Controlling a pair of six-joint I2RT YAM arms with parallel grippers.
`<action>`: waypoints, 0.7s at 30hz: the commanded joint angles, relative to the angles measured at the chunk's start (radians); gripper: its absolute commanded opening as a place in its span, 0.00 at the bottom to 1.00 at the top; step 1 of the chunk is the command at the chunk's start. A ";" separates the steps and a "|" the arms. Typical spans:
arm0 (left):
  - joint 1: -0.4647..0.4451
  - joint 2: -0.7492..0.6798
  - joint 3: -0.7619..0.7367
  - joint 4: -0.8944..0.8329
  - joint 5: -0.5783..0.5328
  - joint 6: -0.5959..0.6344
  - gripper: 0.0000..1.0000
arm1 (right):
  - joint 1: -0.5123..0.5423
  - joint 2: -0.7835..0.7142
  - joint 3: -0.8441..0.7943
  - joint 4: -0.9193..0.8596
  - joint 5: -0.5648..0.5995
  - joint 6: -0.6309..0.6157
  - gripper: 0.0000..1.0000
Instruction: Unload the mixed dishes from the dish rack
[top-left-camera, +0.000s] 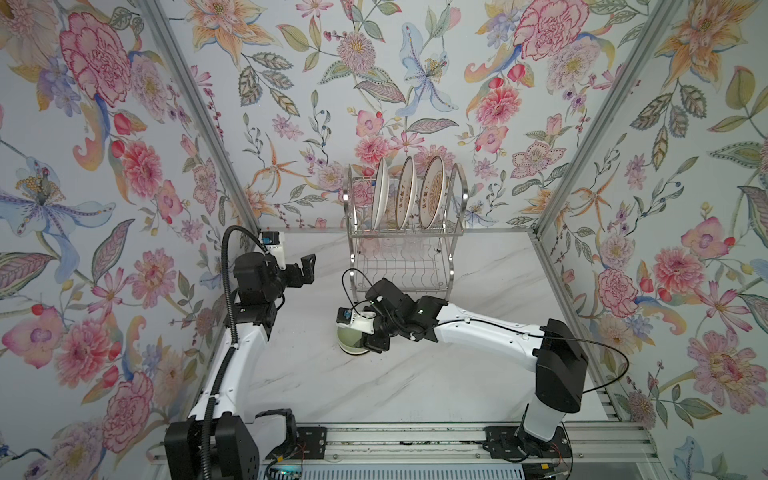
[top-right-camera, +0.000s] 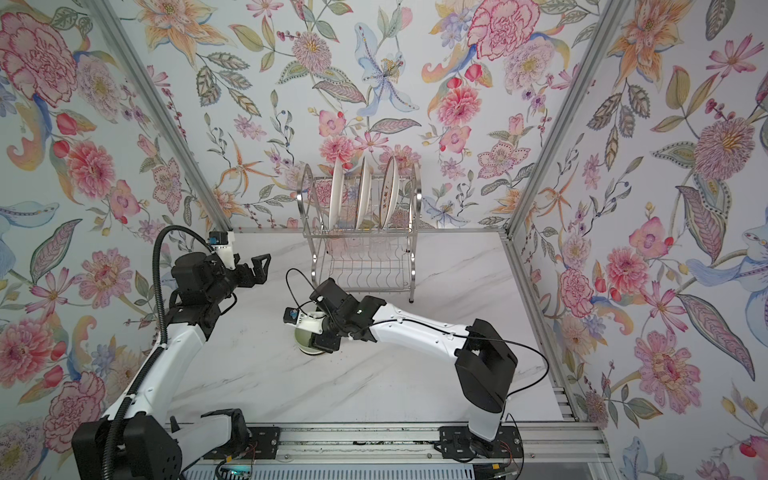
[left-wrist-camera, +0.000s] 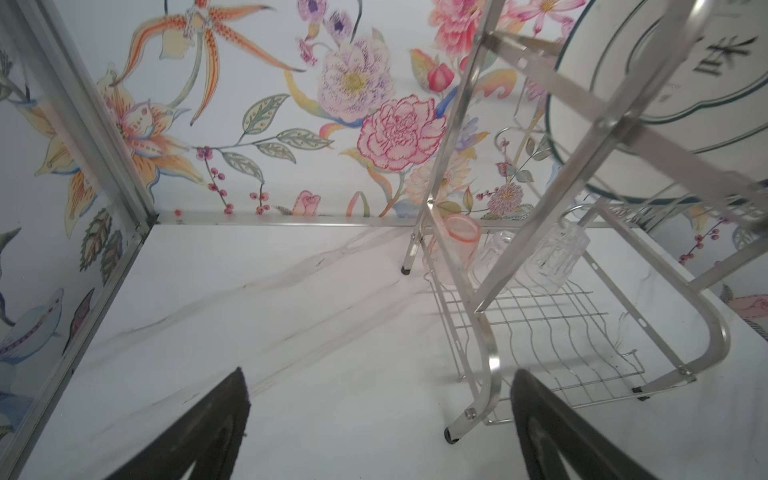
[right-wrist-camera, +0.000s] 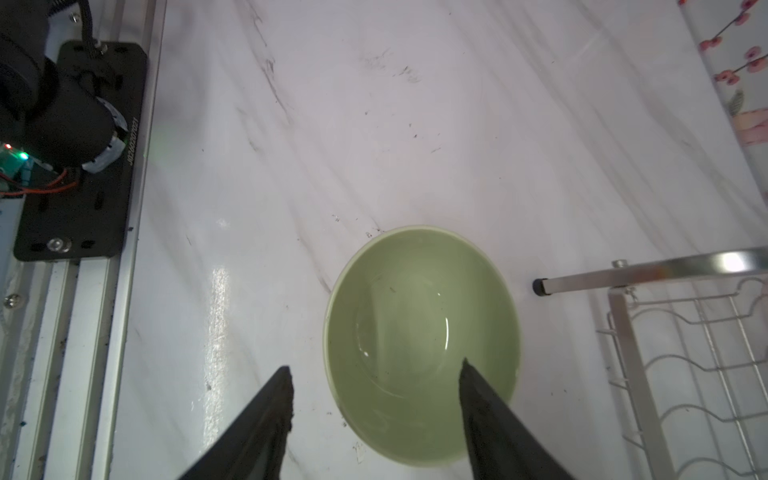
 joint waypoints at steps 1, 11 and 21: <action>-0.055 -0.051 0.053 0.076 0.023 0.020 0.99 | -0.022 -0.103 -0.092 0.221 -0.007 0.085 0.78; -0.289 -0.057 0.193 0.056 -0.066 0.171 0.99 | -0.193 -0.410 -0.447 0.656 0.119 0.299 0.99; -0.496 0.110 0.373 0.042 -0.150 0.229 0.98 | -0.292 -0.613 -0.665 0.821 0.244 0.401 0.99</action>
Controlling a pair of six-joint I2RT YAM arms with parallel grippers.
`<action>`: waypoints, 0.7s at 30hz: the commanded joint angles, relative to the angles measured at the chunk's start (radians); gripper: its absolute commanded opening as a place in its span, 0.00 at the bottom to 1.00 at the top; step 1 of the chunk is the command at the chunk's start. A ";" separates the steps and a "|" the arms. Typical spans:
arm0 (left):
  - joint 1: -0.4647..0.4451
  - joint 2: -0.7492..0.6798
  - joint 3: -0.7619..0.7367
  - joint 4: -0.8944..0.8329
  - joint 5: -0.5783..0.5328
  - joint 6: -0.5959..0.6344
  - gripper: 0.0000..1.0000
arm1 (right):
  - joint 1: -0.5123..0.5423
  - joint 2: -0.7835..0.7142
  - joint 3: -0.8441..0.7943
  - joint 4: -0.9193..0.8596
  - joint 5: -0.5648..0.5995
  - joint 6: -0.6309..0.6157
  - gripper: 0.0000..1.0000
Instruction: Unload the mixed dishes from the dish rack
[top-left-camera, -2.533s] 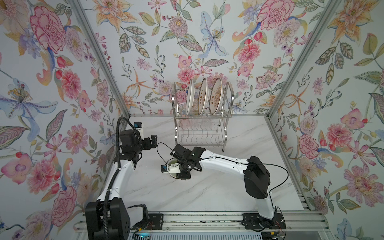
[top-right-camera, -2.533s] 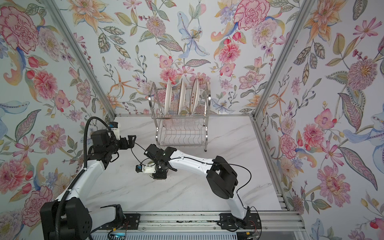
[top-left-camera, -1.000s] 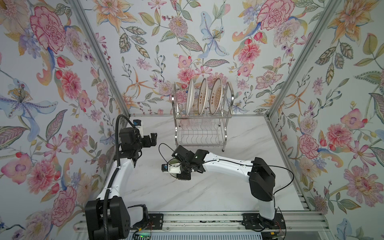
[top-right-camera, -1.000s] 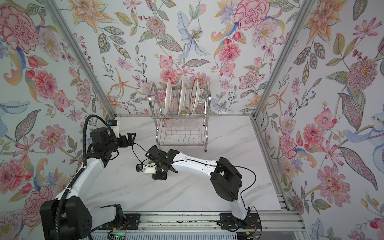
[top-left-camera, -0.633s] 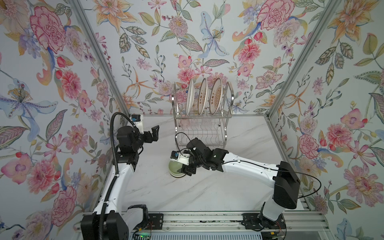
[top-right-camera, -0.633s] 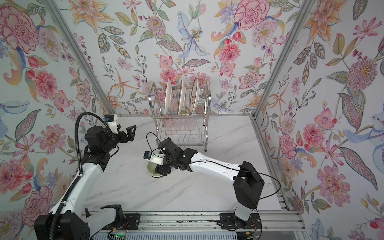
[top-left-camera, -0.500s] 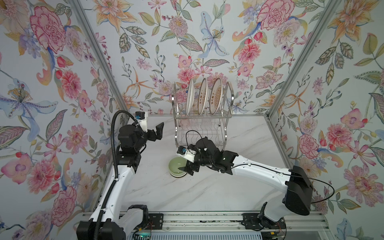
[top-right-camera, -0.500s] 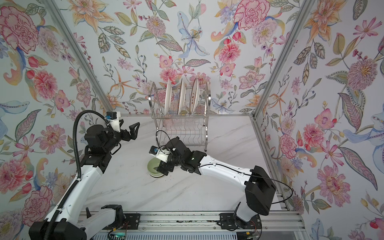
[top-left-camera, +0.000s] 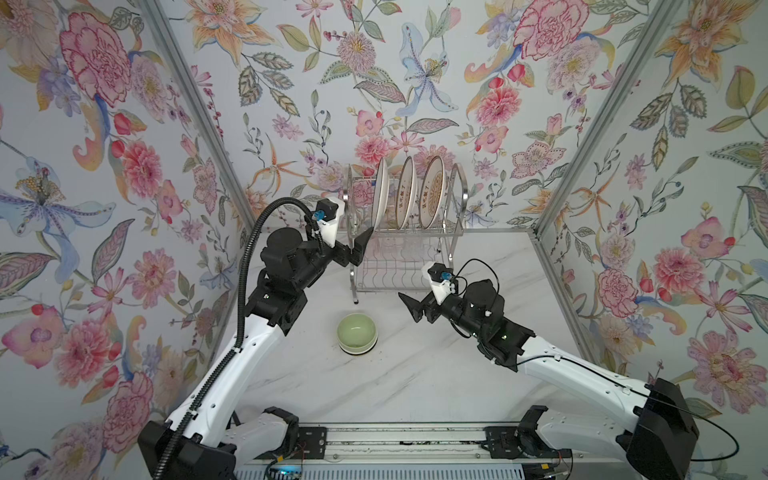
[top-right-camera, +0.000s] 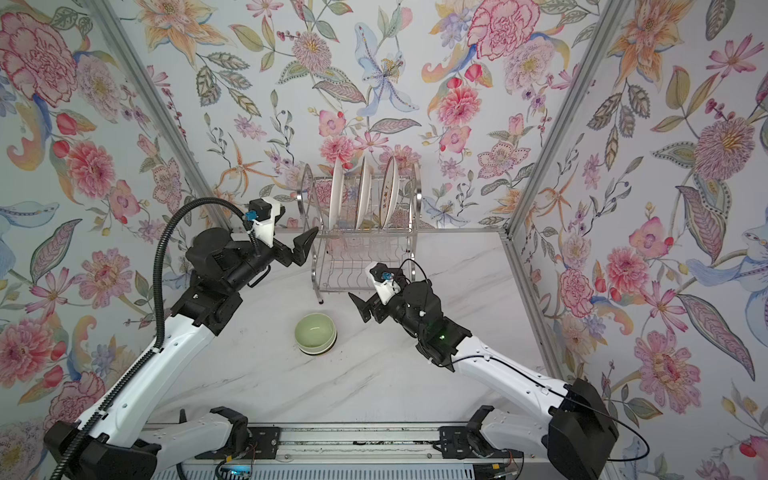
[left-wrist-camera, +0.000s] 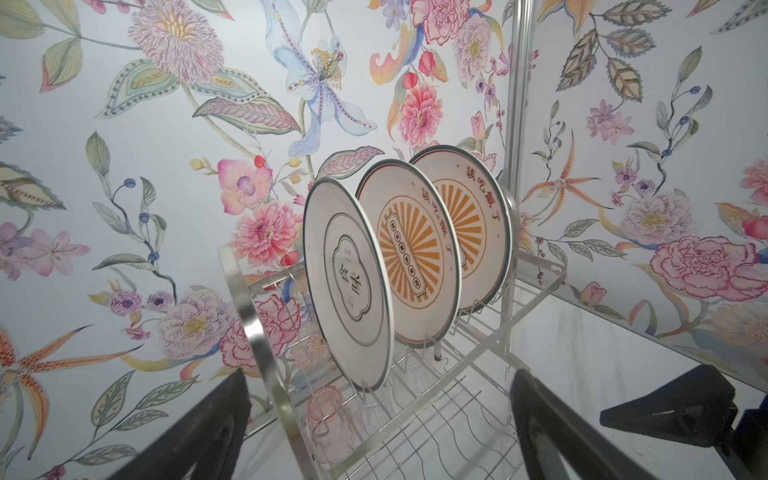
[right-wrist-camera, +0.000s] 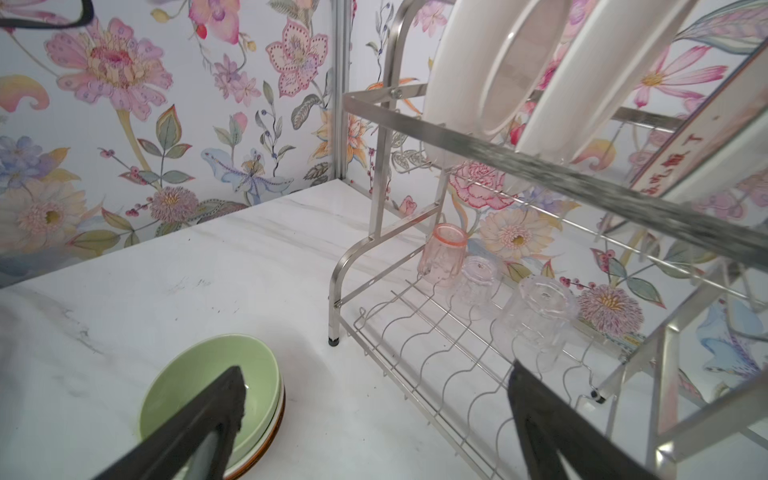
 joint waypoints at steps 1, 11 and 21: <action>-0.040 0.067 0.052 0.001 -0.053 0.025 0.98 | -0.036 -0.054 -0.051 0.100 0.044 0.092 0.99; -0.067 0.281 0.237 -0.064 -0.225 0.047 0.86 | -0.112 -0.128 -0.090 0.050 0.011 0.158 0.99; -0.067 0.441 0.392 -0.122 -0.249 0.007 0.77 | -0.131 -0.153 -0.100 0.030 0.019 0.141 0.99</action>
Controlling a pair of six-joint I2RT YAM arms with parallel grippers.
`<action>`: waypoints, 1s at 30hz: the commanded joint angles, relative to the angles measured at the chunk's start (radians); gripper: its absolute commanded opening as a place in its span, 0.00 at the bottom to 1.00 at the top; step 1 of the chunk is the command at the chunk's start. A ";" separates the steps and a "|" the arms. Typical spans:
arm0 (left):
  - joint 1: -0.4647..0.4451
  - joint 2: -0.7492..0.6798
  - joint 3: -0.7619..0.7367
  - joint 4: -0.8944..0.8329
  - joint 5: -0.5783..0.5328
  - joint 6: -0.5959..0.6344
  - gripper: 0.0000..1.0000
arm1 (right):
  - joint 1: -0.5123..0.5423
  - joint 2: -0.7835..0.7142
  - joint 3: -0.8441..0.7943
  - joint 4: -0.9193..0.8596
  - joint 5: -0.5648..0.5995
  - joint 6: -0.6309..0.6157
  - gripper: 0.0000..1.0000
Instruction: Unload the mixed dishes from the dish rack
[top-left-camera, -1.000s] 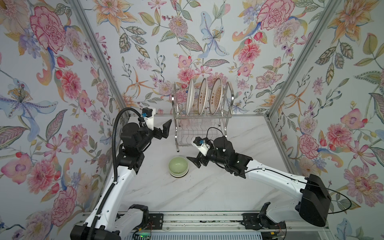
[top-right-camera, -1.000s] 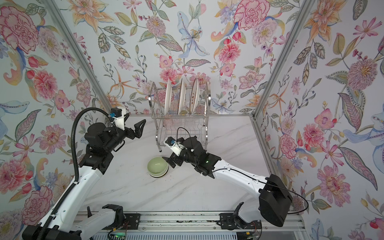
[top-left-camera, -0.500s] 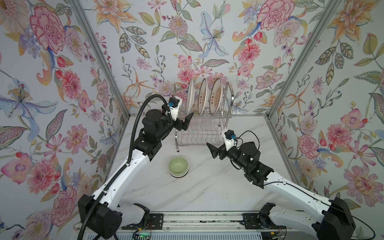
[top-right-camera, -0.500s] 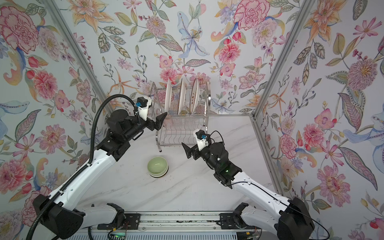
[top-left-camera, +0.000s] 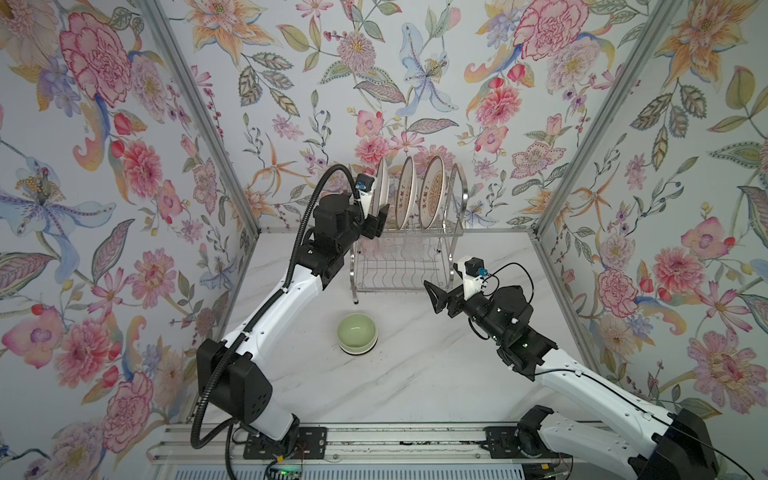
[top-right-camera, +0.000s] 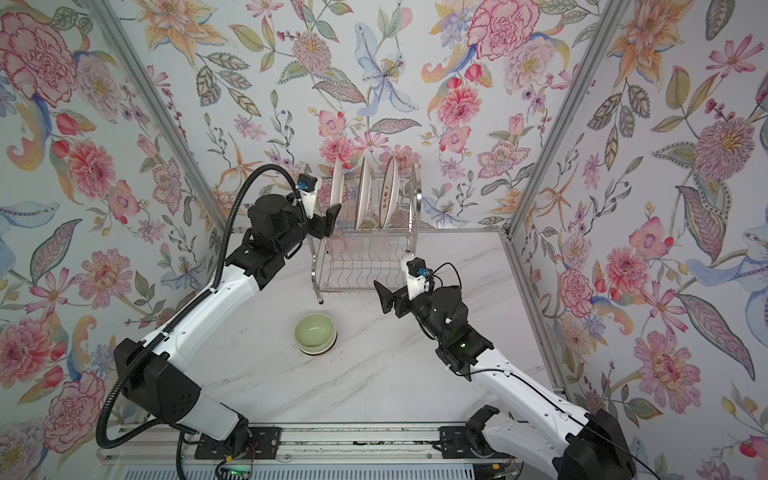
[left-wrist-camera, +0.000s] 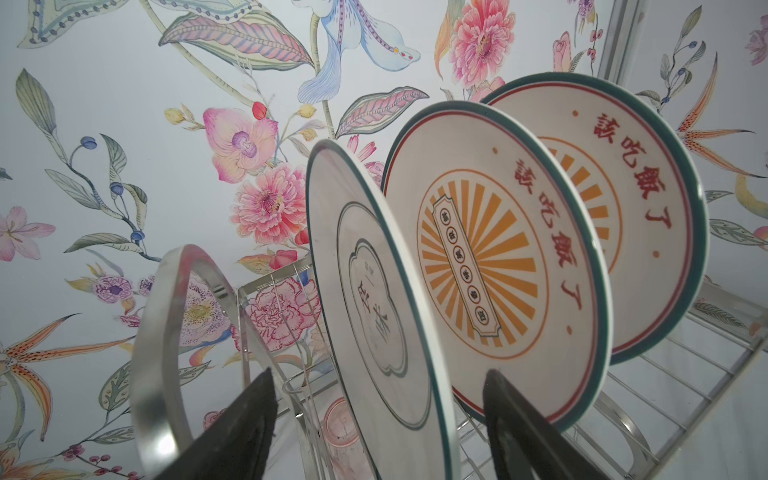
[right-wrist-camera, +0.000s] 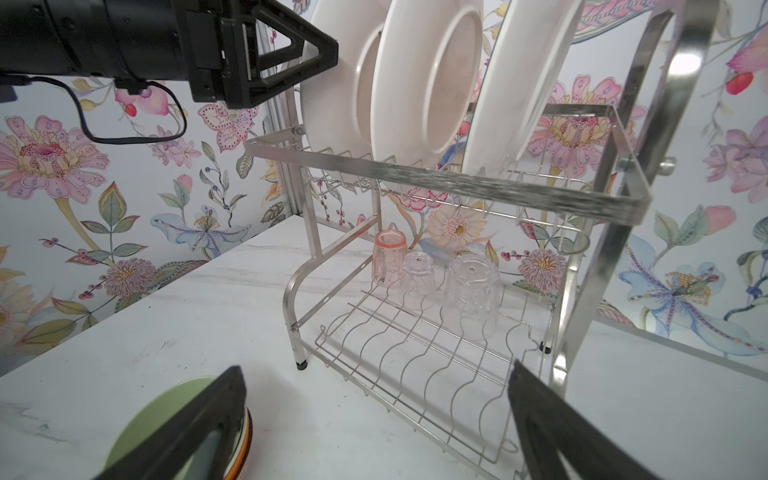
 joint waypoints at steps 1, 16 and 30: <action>-0.005 0.038 0.046 -0.036 -0.033 -0.027 0.76 | -0.010 -0.023 -0.016 0.006 0.009 0.000 0.99; -0.005 0.078 0.082 -0.044 -0.017 -0.070 0.57 | -0.038 -0.017 -0.019 0.028 0.007 0.000 0.99; -0.005 0.032 0.012 -0.009 -0.017 -0.112 0.53 | -0.056 -0.021 -0.013 0.030 -0.004 -0.012 0.99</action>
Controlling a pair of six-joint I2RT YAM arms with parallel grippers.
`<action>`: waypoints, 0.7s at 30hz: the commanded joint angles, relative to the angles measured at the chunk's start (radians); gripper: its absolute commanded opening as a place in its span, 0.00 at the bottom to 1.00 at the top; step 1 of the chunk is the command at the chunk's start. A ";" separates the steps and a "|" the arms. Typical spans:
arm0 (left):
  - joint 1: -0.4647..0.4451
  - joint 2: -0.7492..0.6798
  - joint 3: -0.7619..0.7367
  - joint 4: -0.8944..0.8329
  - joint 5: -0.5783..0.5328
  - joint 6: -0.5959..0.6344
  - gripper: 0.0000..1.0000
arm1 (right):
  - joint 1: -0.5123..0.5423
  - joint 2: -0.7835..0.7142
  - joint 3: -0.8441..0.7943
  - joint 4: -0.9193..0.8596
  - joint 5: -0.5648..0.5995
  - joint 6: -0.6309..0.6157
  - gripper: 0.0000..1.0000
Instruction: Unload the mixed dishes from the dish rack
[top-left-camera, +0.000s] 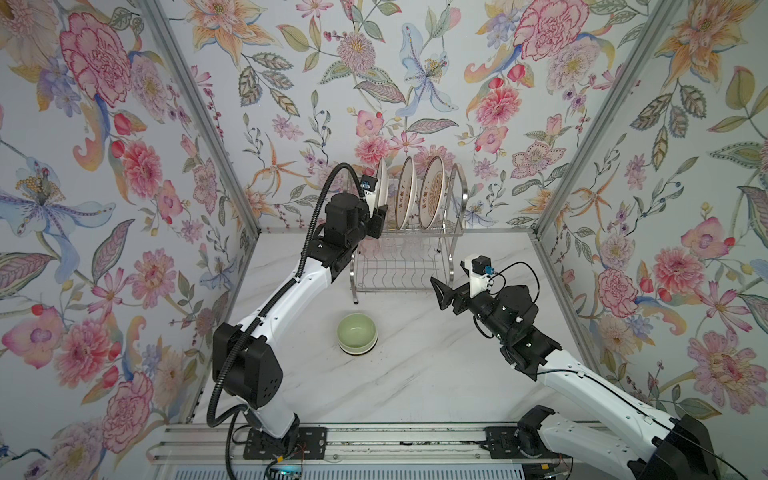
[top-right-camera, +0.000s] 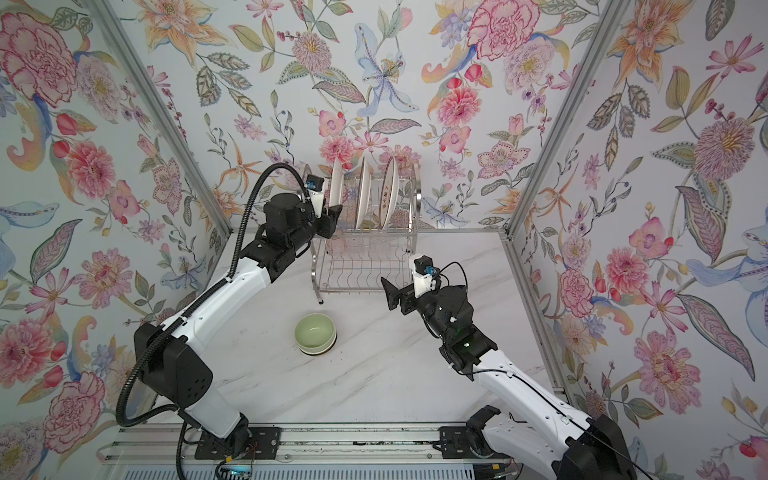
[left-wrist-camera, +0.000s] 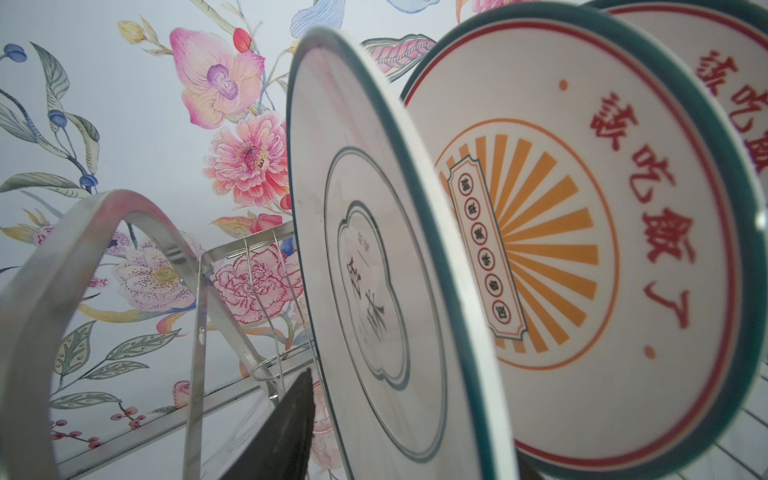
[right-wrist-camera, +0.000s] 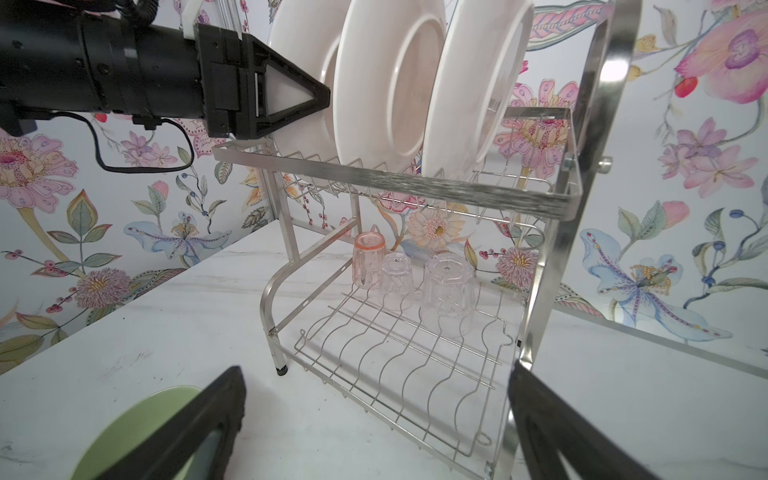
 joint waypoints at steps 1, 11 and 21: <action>-0.005 -0.041 -0.018 0.023 0.001 -0.024 0.53 | -0.006 -0.010 -0.002 0.029 -0.005 -0.011 0.99; -0.005 -0.076 -0.058 0.037 0.019 -0.046 0.55 | -0.016 -0.011 0.005 0.018 -0.022 -0.025 0.99; -0.005 -0.073 -0.082 0.061 0.015 -0.056 0.49 | -0.021 -0.022 0.002 0.015 -0.024 -0.026 0.99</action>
